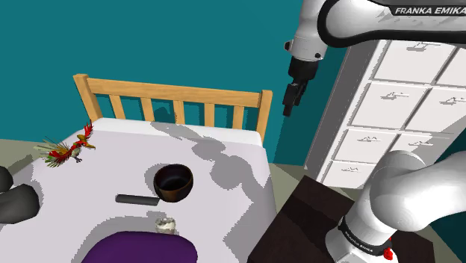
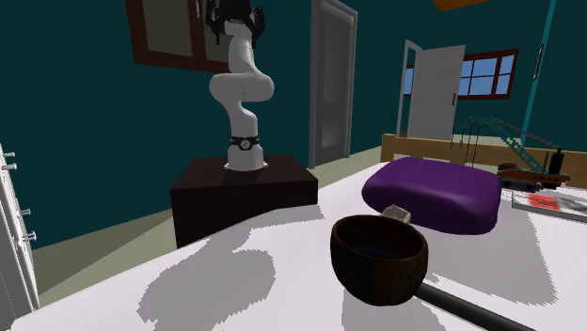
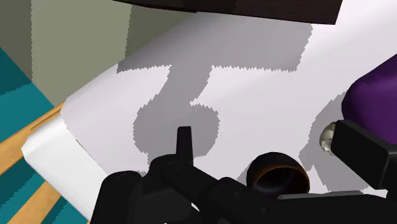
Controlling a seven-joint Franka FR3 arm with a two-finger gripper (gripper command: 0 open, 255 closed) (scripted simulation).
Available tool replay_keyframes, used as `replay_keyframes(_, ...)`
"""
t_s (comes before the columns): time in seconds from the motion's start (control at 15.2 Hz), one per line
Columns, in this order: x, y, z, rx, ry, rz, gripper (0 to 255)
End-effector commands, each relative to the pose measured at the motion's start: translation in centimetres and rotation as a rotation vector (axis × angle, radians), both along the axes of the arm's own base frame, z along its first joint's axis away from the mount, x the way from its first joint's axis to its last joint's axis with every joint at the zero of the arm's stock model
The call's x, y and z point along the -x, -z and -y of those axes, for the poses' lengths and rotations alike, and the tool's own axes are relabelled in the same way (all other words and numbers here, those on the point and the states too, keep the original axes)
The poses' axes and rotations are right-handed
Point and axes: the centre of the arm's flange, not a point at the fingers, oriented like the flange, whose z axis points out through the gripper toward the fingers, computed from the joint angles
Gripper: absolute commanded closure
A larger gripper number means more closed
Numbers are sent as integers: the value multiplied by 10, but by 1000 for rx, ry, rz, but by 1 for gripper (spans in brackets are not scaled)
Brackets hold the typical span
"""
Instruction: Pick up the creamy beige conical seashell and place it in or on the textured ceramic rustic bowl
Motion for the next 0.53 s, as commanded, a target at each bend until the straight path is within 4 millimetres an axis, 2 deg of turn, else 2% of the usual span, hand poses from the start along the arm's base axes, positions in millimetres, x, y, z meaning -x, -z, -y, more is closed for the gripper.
replay_keyframes(0.0, 0, 0, 0, 0, 0, 0, 0)
replay_keyframes(0.46, -43, 65, -47, -35, 17, -23, 0)
